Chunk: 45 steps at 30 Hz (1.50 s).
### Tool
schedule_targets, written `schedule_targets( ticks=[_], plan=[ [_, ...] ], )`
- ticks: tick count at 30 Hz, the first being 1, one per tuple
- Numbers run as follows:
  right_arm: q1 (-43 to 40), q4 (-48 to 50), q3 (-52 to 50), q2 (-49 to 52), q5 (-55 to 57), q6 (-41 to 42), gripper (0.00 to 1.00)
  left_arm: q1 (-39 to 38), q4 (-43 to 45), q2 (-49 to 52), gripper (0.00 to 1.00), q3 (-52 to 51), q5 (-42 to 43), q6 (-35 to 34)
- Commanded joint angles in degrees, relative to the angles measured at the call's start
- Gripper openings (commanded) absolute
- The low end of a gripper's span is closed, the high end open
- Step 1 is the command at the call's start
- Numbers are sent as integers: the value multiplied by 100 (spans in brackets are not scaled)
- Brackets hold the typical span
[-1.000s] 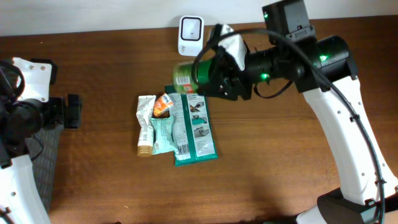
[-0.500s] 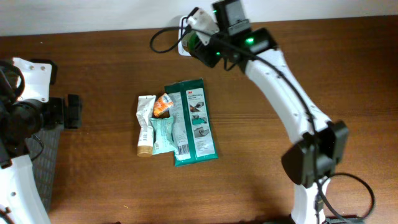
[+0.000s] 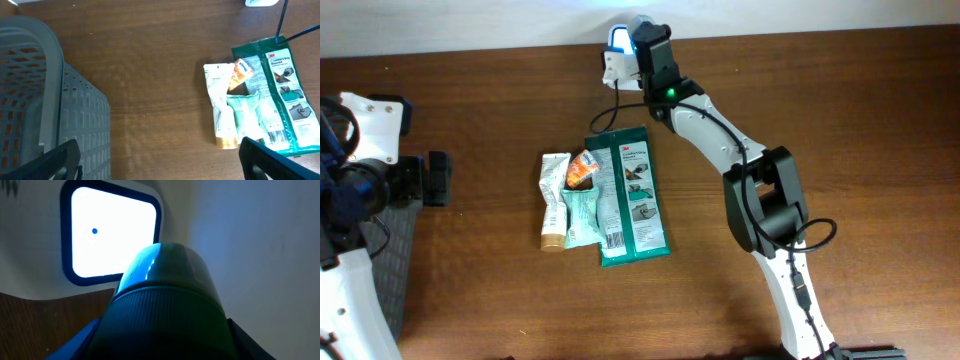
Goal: Scan the item barcode
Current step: 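Lift the jar with the right gripper and hold it under the scanner, then carry the jar right and set it down at the table's right edge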
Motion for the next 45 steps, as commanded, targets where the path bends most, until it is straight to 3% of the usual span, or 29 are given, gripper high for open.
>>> schedule_targets(
  ticks=[1,4,6,8,11,14,18,26,30,36,37,38,39,45],
  plan=[
    [20,149,118,-72,208,-35,43,31,9,-9,99,63,22,90],
    [13,96,118,-337,302,492,44,31,13,-9,99,63,22,90],
    [-13,-144,118,-815,157,1582,44,31,11,-9,99,63,20,90],
    [-48,-1012,118,-1397,-79,2699,44,31,13,-9,99,63,22,90],
    [-337,-3515,120,-2312,-1569,5128,43,31,11,-9,99,63,22,90],
    [-894,-5790,120,-2524,-2577,6568,44,31,13,-9,99,63,22,90],
    [-1851,-7923,59,-2194,-2511,7003,46,31,13,-9,99,63,22,90],
    [-4179,-7770,-479,-1681,-2074,9309,47,31,11,-9,99,63,22,90],
    [-4601,-6824,-938,-1659,-2059,9320,48,31,13,-9,99,63,22,90],
    [-4599,-6216,-1834,-1648,-2100,9318,55,31,13,-9,99,63,22,90],
    [-4599,-6218,-1834,-1648,-2100,9318,60,31,13,-9,99,63,22,90],
    [-4599,-6255,-1832,-1648,-2103,9318,89,31,13,-9,99,63,22,90],
    [-4601,-6308,-1812,-1665,-2100,9318,98,31,13,-9,99,63,20,90],
    [-4548,-8126,131,-2350,-2555,9289,98,31,13,-9,99,63,22,90]
  ],
)
